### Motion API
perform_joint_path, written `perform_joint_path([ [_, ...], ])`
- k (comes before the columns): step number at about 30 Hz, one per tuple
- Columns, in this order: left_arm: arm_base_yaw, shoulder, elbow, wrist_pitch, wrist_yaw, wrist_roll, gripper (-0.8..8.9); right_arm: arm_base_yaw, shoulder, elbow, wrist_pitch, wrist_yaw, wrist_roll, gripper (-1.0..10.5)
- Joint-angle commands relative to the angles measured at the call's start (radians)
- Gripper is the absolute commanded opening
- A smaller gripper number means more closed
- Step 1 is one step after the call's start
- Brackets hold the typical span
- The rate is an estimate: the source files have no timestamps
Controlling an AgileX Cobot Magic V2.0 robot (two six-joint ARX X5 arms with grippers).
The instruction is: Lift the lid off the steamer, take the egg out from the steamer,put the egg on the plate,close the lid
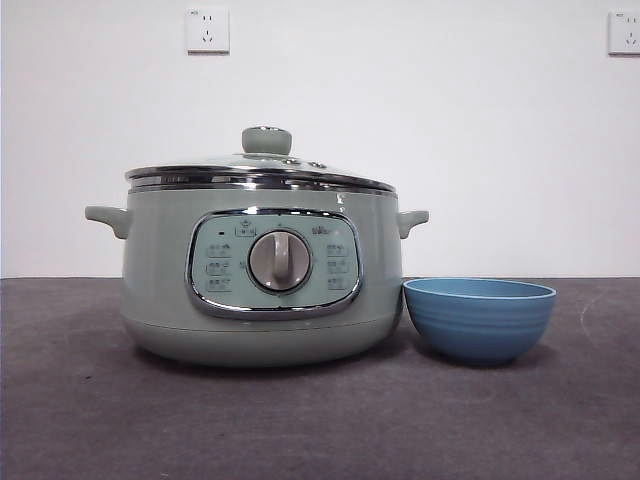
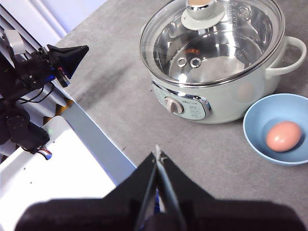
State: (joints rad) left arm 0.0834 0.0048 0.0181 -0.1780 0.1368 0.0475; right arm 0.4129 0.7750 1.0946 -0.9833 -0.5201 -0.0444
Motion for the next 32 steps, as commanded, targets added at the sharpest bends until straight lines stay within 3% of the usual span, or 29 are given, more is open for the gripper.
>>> perform_joint_path([
  [1, 0.004, -0.003, -0.014, 0.005, -0.004, -0.007, -0.03, 0.001, -0.001, -0.005, 0.002, 0.003, 0.002, 0.0],
  [3, 0.004, -0.003, -0.014, 0.005, -0.004, -0.007, -0.03, 0.001, -0.001, -0.005, 0.005, 0.003, -0.007, 0.0],
  [4, 0.004, -0.003, -0.014, 0.005, -0.003, -0.007, -0.03, -0.001, -0.002, -0.005, 0.015, 0.016, -0.053, 0.0],
  [8, 0.004, -0.003, -0.014, 0.005, -0.004, -0.008, -0.03, -0.054, -0.033, -0.008, 0.049, 0.093, -0.115, 0.0],
  [13, 0.004, -0.003, -0.014, 0.005, -0.003, -0.007, -0.03, -0.187, -0.142, -0.131, 0.261, 0.046, -0.079, 0.0],
  [20, 0.004, -0.003, -0.014, 0.005, -0.003, -0.008, -0.03, -0.338, -0.411, -0.544, 0.621, 0.063, -0.047, 0.0],
  [29, 0.004, -0.003, -0.014, 0.005, -0.003, -0.008, -0.03, -0.355, -0.659, -0.898, 0.844, 0.376, 0.003, 0.0],
  [32, 0.004, -0.003, -0.014, 0.005, -0.003, -0.007, -0.03, -0.355, -0.712, -0.956, 0.848, 0.425, 0.013, 0.0],
])
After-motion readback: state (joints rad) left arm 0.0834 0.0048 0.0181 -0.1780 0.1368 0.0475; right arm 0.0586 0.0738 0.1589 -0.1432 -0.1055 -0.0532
